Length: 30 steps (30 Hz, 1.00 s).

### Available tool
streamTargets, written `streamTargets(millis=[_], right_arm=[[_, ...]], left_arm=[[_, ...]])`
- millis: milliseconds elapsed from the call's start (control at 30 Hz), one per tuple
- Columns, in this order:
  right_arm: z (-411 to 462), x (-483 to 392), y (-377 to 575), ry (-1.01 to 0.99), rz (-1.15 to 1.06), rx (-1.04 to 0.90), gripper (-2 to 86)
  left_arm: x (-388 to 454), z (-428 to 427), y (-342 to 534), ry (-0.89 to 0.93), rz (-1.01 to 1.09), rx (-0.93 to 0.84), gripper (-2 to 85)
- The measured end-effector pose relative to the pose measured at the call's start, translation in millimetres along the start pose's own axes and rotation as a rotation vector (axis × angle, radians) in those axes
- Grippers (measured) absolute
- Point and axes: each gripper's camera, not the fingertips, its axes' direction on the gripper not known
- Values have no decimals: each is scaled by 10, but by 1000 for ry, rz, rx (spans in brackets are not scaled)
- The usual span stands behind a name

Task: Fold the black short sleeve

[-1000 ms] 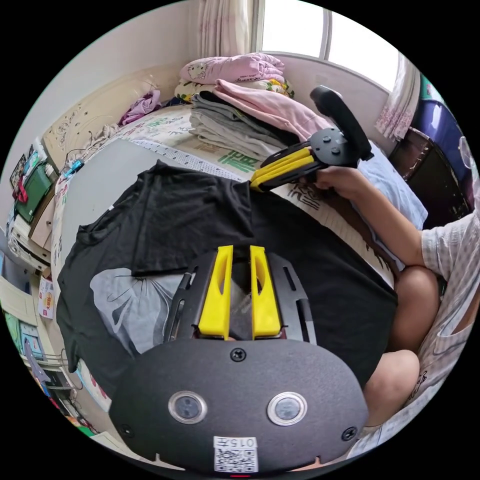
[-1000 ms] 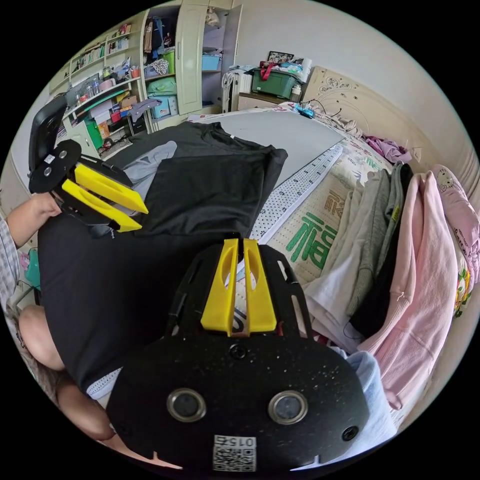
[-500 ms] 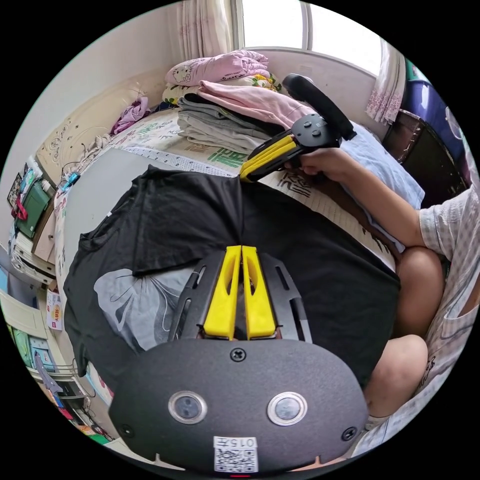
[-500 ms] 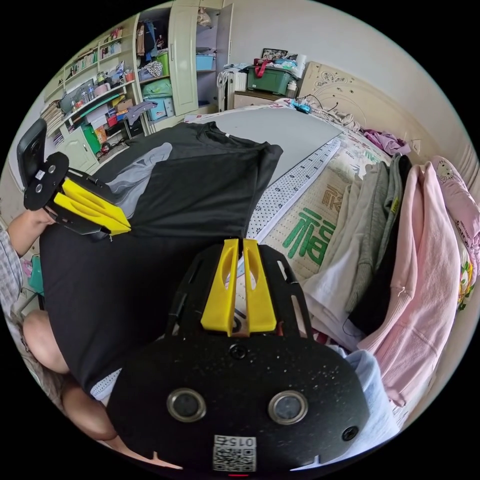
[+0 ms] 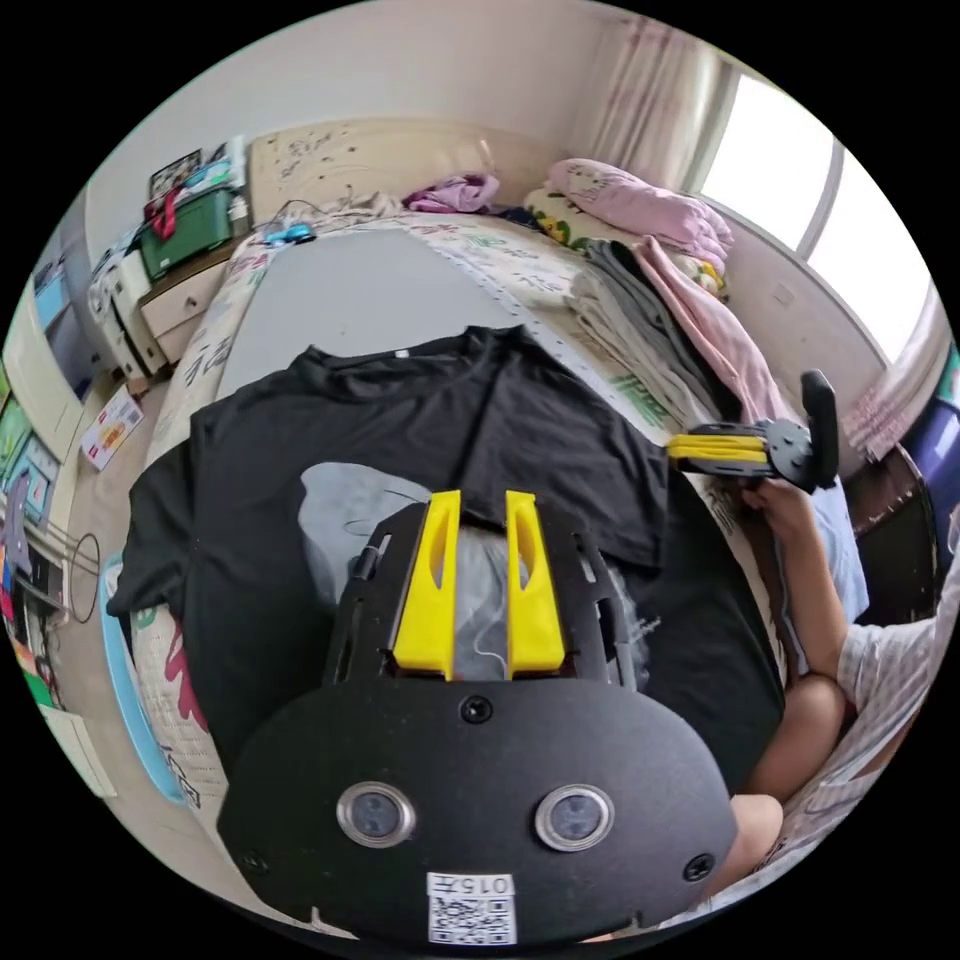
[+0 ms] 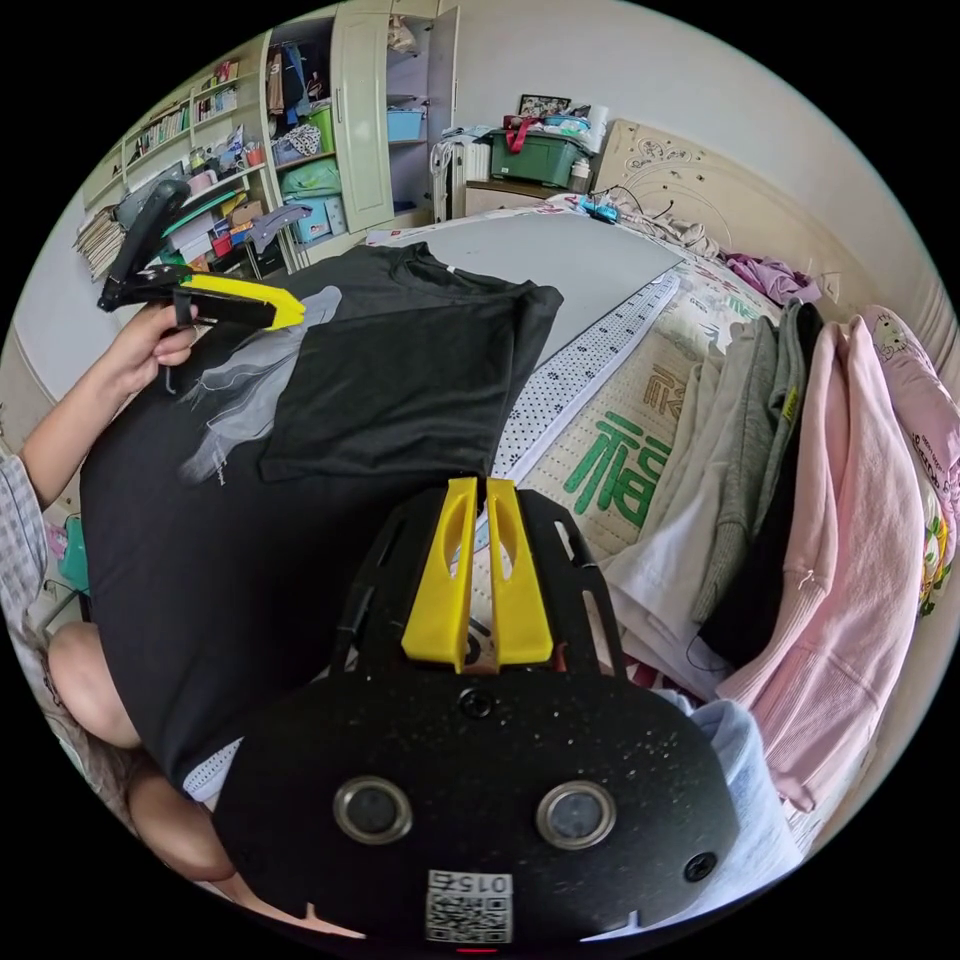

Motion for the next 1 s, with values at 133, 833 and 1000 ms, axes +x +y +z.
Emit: streamTargets(millis=[133,833,1000], right_arm=[[0,29,27,-1,0,0,6],[74,248,209,-51,20,4,8],[132,262,255,-34,12,1,8]], left_arm=[[-161,168,5,43,-36,-45,63],[236,-366,6,143,137,25,60],[1049,-334,18,190,420,-23,72]])
